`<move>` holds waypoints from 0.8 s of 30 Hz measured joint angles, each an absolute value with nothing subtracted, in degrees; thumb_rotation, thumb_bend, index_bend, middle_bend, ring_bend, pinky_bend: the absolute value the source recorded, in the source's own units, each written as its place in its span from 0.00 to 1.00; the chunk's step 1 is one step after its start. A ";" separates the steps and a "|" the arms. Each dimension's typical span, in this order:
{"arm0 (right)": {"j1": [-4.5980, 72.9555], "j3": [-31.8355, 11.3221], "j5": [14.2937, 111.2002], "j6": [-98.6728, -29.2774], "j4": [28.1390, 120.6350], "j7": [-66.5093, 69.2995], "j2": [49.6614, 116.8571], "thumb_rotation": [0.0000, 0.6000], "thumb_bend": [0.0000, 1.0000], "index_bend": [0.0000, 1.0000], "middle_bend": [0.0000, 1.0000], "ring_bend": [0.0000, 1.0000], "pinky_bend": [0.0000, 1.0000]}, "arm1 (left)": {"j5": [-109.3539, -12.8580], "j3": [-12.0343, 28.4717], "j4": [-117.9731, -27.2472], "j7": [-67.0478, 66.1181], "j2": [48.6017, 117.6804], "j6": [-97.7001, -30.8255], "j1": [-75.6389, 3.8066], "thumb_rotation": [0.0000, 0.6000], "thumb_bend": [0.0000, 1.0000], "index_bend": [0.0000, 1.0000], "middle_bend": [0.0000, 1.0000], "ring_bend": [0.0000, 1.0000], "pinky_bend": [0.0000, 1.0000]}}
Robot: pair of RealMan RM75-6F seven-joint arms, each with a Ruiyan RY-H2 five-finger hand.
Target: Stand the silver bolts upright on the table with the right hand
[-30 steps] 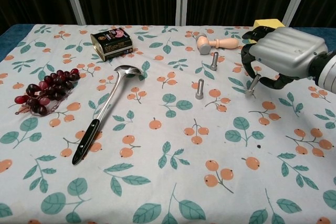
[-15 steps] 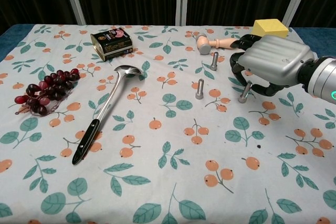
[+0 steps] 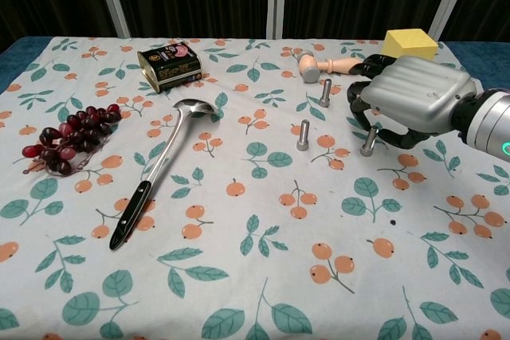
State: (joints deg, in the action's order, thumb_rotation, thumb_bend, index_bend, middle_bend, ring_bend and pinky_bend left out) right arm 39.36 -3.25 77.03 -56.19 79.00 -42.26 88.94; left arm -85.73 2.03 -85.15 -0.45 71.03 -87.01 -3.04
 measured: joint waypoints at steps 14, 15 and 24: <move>37.32 -3.10 76.85 -59.48 81.93 -40.14 86.90 1.00 0.38 0.23 0.18 0.00 0.00 | -86.00 2.28 -85.18 -0.51 70.93 -87.15 -3.28 1.00 0.00 0.15 0.09 0.00 0.00; 36.82 -3.27 76.81 -60.42 82.66 -39.32 86.40 1.00 0.38 0.22 0.18 0.00 0.00 | -86.02 2.31 -85.15 -0.52 70.94 -87.13 -3.33 1.00 0.00 0.15 0.09 0.00 0.00; 29.04 -4.64 76.95 -70.21 90.50 -20.80 78.28 1.00 0.35 0.20 0.15 0.00 0.00 | -86.28 2.94 -85.60 -1.35 71.03 -87.29 -3.96 1.00 0.00 0.15 0.09 0.00 0.00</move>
